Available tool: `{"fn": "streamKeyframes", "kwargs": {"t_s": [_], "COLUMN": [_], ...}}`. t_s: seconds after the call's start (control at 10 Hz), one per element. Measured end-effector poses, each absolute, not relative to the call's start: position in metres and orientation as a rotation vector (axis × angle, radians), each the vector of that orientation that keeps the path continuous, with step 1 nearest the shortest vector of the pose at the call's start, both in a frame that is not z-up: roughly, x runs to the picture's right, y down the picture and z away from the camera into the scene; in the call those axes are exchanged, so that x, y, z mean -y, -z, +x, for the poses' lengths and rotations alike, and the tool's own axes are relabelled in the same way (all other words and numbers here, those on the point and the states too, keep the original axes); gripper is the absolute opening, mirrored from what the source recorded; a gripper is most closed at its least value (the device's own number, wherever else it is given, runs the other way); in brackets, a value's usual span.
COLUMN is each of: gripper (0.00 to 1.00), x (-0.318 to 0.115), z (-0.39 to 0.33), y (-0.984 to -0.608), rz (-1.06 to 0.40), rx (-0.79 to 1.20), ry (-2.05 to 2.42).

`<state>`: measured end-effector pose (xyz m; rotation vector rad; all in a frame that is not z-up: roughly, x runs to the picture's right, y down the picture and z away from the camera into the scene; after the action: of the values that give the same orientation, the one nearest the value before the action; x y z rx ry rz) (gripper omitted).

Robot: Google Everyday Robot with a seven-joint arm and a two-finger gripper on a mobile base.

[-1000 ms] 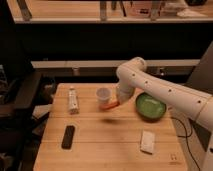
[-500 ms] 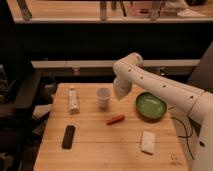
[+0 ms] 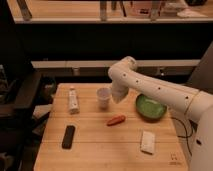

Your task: Place the pepper in the ceramic cup

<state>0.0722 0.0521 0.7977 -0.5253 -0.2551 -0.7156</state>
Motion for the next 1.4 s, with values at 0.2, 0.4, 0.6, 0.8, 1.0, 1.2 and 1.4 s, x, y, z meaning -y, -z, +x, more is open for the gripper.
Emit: {"fn": "streamKeyframes", "kwargs": {"t_s": [0.2,0.4,0.6,0.8,1.0,1.2,1.4], "gripper": [0.67,0.8,0.8,0.8,0.8,0.8,0.8], "x": [-0.054,-0.069,-0.068,-0.07,-0.085,-0.102,-0.112], "z": [0.07,0.064,0.064,0.068,0.065,0.064,0.079], "y": [-0.798,-0.8,-0.805,-0.804,-0.803,-0.801,-0.802], "rz": [-0.543,-0.567,-0.567,-0.586,-0.607,-0.618,-0.634], "rx": [0.258,0.256,0.257,0.265,0.28,0.294,0.305], "ry": [0.722,0.733,0.74,0.744,0.757,0.765,0.768]}}
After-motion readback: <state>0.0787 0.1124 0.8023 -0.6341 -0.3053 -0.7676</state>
